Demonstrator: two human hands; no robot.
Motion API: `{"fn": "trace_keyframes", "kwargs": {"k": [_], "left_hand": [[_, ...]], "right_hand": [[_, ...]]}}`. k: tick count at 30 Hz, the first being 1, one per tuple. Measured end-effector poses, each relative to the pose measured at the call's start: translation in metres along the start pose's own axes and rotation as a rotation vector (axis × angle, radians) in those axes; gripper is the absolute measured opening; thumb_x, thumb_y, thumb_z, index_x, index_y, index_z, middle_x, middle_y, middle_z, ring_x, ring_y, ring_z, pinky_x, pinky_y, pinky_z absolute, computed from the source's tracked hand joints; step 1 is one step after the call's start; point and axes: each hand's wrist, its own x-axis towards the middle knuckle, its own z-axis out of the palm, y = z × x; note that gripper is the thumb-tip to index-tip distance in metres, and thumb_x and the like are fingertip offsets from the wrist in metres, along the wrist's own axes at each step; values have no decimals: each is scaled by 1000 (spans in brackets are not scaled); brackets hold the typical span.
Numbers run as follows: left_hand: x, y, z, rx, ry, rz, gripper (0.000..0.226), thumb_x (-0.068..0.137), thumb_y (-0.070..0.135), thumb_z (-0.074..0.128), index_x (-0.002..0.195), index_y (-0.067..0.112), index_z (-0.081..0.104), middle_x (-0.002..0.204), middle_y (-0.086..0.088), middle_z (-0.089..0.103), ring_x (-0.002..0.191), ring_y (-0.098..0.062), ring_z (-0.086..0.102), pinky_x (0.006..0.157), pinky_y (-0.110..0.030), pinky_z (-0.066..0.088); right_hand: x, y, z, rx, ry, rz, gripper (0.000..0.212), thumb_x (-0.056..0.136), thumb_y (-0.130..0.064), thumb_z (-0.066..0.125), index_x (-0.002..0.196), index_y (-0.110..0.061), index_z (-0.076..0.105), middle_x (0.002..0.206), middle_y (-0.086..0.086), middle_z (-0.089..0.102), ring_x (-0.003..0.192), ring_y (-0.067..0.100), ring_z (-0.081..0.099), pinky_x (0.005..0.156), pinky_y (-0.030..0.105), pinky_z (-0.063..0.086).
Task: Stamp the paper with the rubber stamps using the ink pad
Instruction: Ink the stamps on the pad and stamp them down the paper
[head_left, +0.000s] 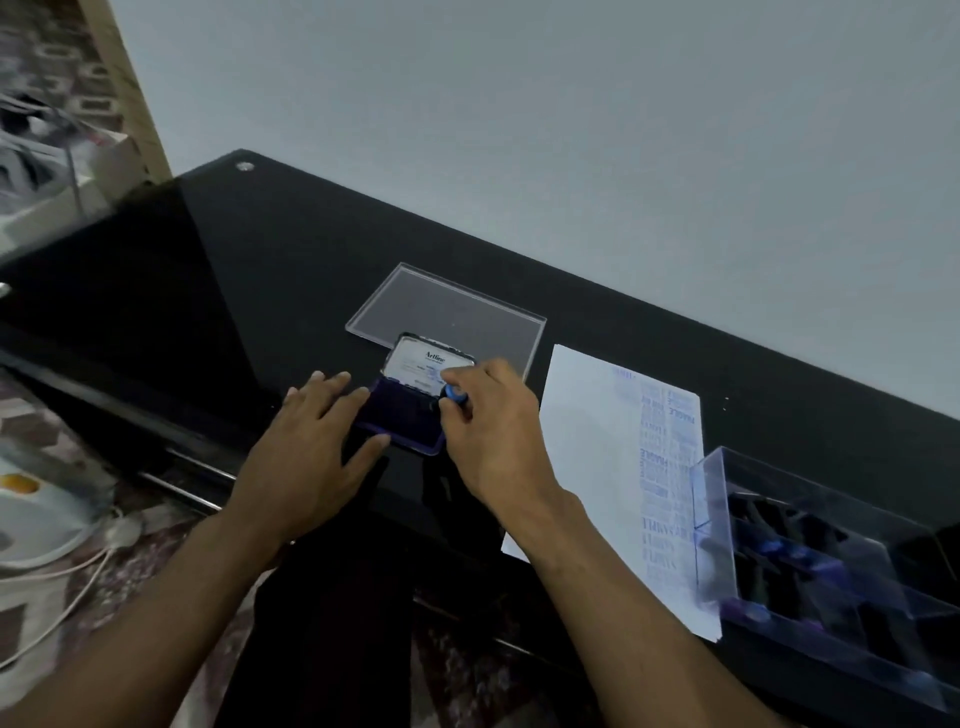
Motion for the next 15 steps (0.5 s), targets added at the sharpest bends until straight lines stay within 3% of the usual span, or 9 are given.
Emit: {"fn": "trace_keyframes", "kwargs": {"k": [6,10,15], "left_hand": [[8,-20,7,58,-17,28,80,94,71,28,149,14,45,159,-8,38,152,-27,22,124,-51,18],[9,-24,13,104,-17,34,78,96,70,25,150,17,44,161,-5,35,153,-24,19,124,-49,16],[8,-24,15,126,3,40,74,97,68,25,149,18,46,160,-5,37,152,-24,22,124,-48,17]], "right_hand": [[12,-12,8,-48,-102,-8,33,95,-17,61,127,-18,59,128,1,56,111,13,56,90,19,51],[18,-13,14,-111,-140,-43,25,94,-19,63,118,-19,62,123,-2,59,106,10,55,87,11,41],[24,-14,20,-138,-183,-35,27,95,-21,63,122,-18,65,124,-1,59,107,8,54,89,14,39]]}}
